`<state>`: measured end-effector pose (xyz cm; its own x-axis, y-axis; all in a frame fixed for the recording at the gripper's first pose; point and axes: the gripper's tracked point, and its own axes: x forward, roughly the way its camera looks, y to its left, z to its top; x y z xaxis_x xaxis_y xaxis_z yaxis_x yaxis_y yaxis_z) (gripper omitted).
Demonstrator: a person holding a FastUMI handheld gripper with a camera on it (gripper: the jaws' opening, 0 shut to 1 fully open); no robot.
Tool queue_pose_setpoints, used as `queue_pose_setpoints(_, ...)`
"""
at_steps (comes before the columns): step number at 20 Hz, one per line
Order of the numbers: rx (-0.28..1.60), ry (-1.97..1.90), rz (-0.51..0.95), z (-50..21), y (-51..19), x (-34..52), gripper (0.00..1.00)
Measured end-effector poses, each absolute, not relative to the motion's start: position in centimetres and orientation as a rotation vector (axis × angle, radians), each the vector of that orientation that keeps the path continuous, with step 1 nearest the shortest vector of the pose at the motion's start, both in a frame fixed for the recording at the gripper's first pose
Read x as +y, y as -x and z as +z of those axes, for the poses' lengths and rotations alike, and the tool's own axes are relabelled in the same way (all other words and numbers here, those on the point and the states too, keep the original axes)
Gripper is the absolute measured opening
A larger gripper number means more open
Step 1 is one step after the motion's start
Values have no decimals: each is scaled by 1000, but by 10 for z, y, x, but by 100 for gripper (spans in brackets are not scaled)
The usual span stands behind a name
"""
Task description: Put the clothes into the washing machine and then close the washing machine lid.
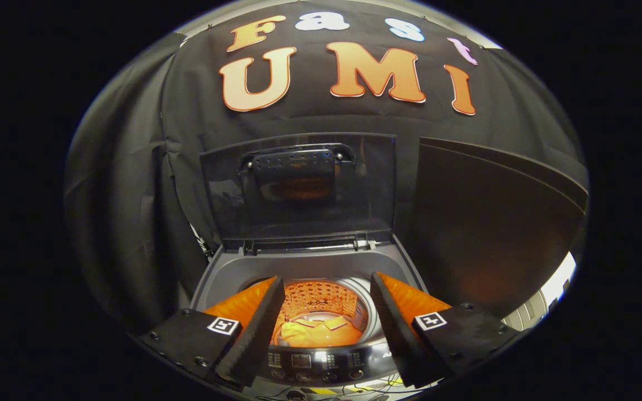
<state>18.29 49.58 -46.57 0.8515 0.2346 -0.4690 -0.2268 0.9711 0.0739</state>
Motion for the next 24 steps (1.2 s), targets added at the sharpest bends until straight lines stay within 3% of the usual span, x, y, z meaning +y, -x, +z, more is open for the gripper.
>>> queue_pose_setpoints(8, 337, -97, 232, -391, -143, 450, 98)
queue_pose_setpoints(14, 566, -57, 247, -496, -124, 434, 98)
queue_pose_setpoints(19, 642, -99, 328, -547, -97, 459, 99)
queue_pose_setpoints(24, 585, -138, 310, -483, -51, 421, 99)
